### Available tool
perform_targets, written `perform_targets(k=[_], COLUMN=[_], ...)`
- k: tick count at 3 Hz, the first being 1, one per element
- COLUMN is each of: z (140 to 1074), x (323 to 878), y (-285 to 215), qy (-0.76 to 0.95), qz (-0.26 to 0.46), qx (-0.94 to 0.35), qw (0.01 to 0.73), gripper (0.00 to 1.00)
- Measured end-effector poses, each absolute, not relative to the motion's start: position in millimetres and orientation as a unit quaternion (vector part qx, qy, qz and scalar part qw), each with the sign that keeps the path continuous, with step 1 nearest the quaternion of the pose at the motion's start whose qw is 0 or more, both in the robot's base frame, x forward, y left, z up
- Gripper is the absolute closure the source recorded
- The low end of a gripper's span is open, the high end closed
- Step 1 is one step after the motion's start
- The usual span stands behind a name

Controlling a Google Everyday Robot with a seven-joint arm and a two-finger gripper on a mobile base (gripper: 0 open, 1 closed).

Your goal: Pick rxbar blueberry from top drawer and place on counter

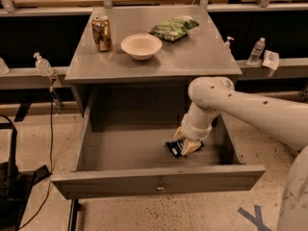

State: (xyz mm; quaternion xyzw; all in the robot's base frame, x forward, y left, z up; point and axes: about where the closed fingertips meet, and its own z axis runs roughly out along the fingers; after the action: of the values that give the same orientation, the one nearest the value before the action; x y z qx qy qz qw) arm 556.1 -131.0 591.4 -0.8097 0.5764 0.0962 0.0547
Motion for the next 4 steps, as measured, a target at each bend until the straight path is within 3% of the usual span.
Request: perform_targets(k=[1,4], z=[592,682], x=[556,600], y=[-131,-163], qy=[0.576,0.597], qz=[0.096,0.096], qx=[-0.81,-0.777], qw=[0.055,0.177], gripper=[1.0,1.0])
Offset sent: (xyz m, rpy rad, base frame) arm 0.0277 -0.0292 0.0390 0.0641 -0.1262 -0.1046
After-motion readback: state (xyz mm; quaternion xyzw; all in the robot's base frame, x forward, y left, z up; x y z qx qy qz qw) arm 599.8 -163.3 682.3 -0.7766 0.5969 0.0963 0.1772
